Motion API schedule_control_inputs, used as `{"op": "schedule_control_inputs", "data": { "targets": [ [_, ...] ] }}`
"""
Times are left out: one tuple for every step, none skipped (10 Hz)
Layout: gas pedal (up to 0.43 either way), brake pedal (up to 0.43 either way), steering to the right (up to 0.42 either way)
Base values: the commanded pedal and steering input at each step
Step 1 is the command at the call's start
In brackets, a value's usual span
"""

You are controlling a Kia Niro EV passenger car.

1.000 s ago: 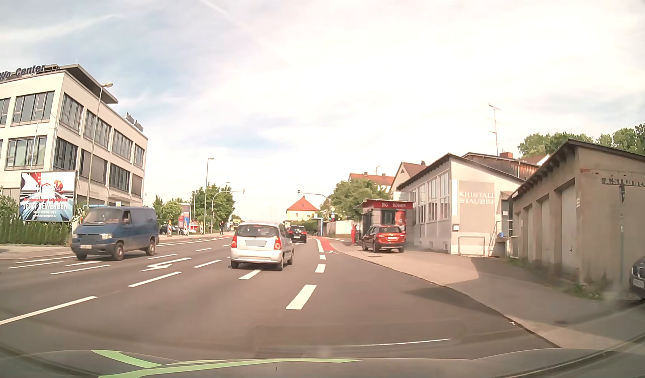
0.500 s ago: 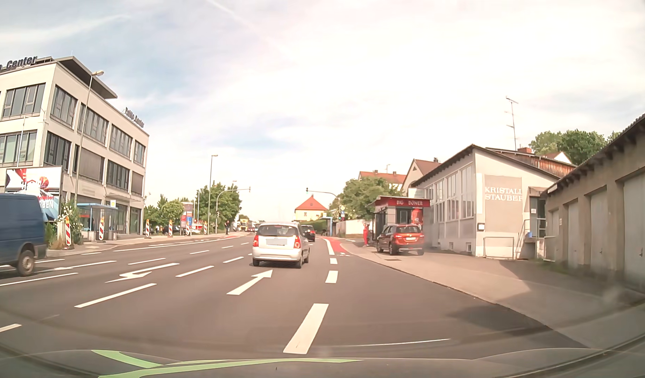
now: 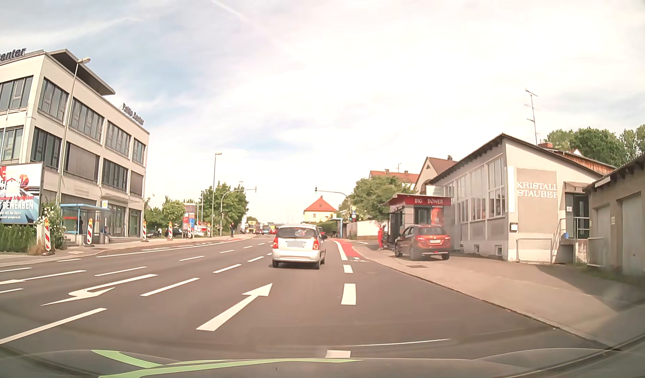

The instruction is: Follow the waypoints while adhering to traffic rules and regulations

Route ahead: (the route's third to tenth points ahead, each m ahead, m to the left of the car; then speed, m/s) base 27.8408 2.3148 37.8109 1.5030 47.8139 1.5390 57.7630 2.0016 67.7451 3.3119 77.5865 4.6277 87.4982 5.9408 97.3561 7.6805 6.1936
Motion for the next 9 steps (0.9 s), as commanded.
{"op": "schedule_control_inputs", "data": {
  "targets": [
    [0.240,0.000,-0.026],
    [0.240,0.000,-0.020],
    [0.240,0.000,-0.012],
    [0.240,0.000,-0.006],
    [0.240,0.000,-0.006],
    [0.240,0.000,-0.006],
    [0.240,0.000,-0.006],
    [0.240,0.000,-0.006],
    [0.228,0.000,-0.006]
  ]
}}
